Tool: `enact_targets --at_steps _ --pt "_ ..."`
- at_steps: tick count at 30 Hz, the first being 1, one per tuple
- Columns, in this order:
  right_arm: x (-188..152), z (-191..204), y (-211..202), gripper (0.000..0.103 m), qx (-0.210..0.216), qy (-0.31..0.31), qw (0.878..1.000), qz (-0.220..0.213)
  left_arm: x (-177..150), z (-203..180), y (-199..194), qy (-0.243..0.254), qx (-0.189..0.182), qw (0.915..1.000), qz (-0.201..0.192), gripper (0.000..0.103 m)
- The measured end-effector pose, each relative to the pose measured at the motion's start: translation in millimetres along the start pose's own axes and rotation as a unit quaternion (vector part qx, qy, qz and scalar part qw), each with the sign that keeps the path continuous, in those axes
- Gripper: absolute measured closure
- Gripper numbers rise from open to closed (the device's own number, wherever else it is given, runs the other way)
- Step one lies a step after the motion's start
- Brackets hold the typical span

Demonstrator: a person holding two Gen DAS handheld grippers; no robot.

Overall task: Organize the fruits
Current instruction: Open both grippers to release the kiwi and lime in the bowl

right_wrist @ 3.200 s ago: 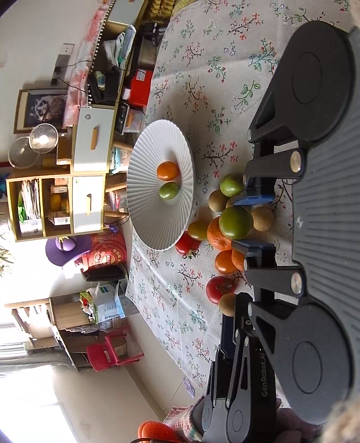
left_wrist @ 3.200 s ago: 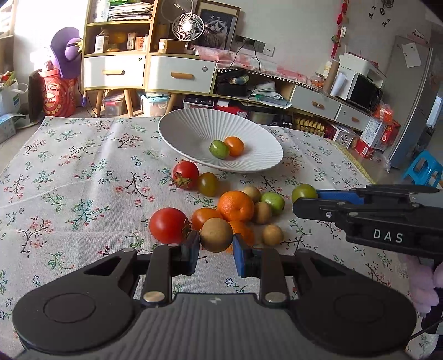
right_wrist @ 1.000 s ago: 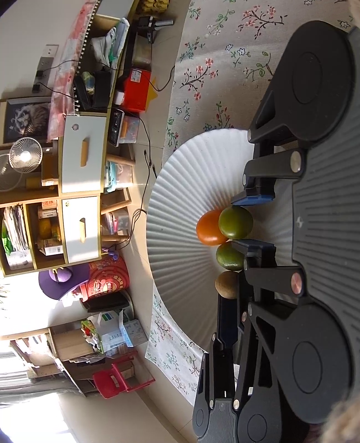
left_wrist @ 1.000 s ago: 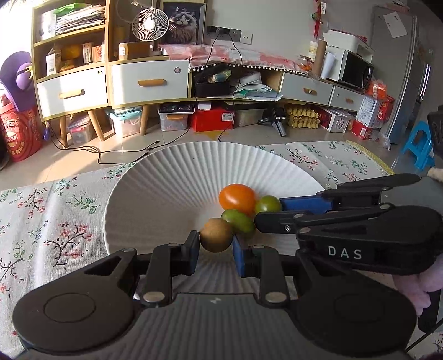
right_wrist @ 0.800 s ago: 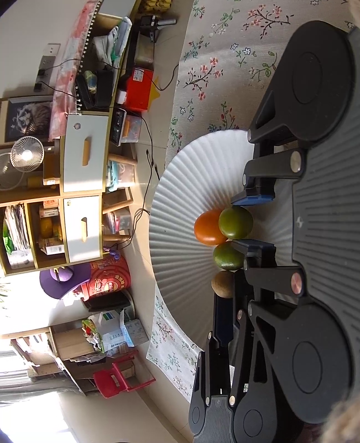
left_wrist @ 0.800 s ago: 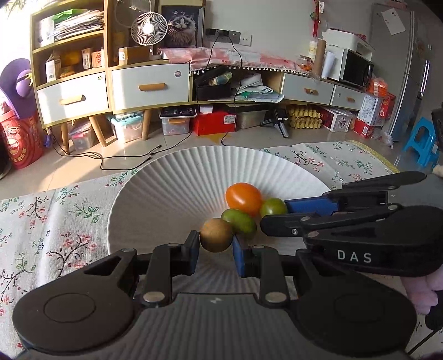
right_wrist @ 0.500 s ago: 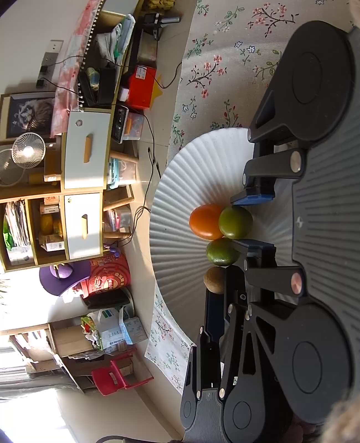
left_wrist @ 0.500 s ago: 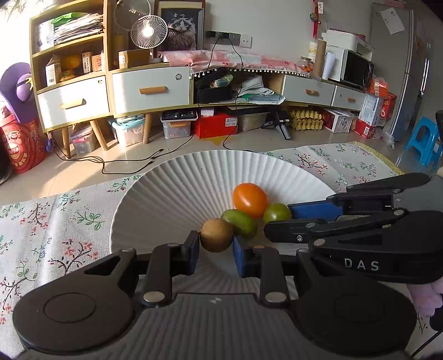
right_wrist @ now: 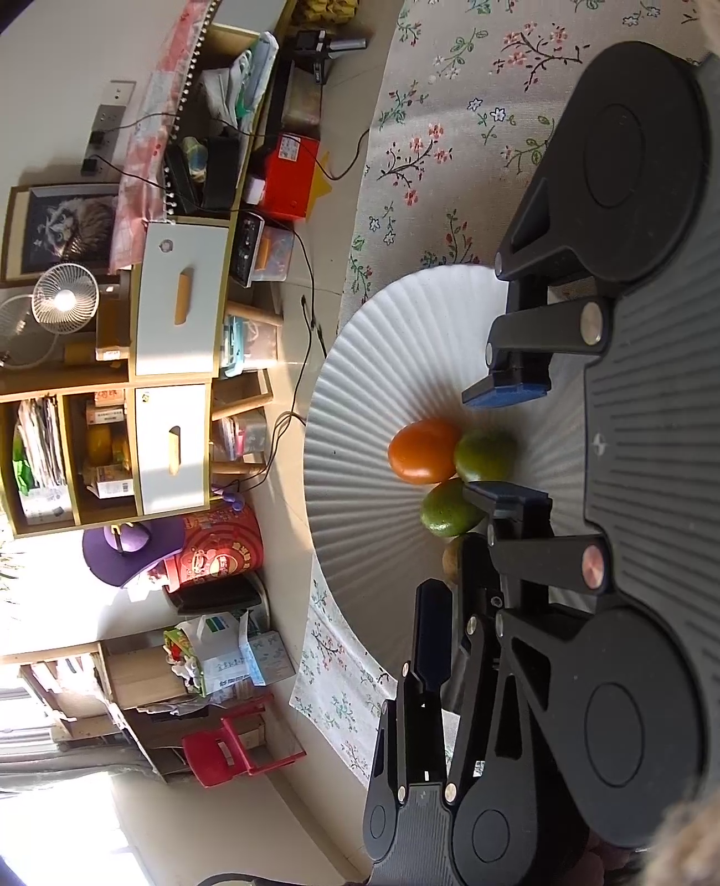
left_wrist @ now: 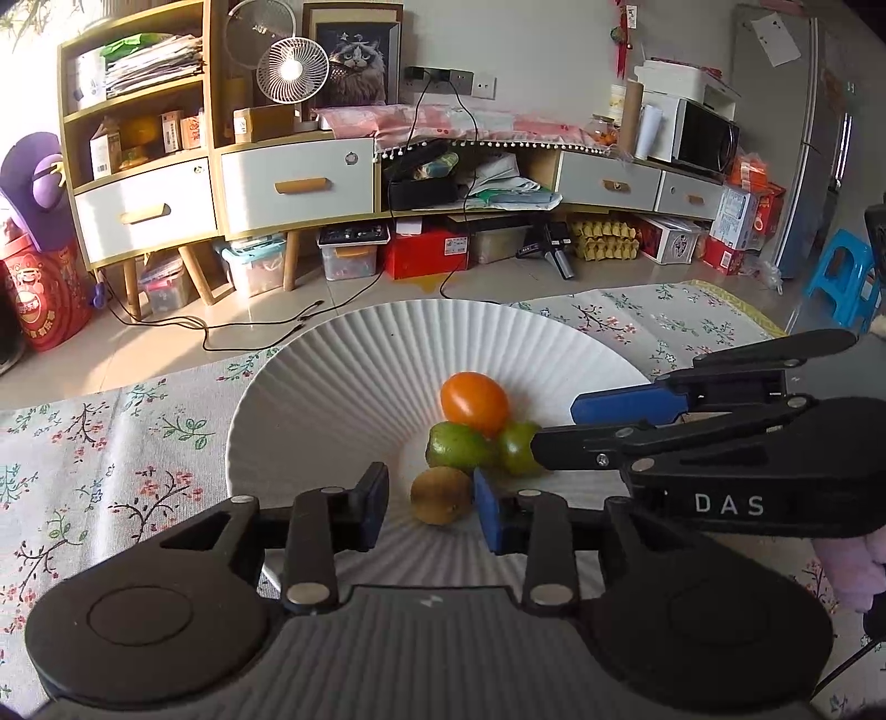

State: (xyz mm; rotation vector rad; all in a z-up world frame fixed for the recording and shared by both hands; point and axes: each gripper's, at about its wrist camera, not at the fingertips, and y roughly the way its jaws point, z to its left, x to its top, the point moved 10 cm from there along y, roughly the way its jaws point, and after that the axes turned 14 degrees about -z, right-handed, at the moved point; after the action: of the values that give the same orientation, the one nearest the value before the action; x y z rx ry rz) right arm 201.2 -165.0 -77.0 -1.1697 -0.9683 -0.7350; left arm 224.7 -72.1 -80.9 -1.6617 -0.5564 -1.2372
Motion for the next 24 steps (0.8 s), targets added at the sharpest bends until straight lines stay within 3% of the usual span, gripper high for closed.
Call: enact_targets --at_steps 13,24 --pt "7 2 -31 0.065 -0.009 0.007 1.000 -0.012 0 -8 -36 -0.007 0.005 0.9999 -0.006 0.057" --pt "2 12 -61 0.048 -0.007 0.019 1.000 -0.013 -10 -10 -73 -0.019 0.021 0.9996 0.002 0.045"
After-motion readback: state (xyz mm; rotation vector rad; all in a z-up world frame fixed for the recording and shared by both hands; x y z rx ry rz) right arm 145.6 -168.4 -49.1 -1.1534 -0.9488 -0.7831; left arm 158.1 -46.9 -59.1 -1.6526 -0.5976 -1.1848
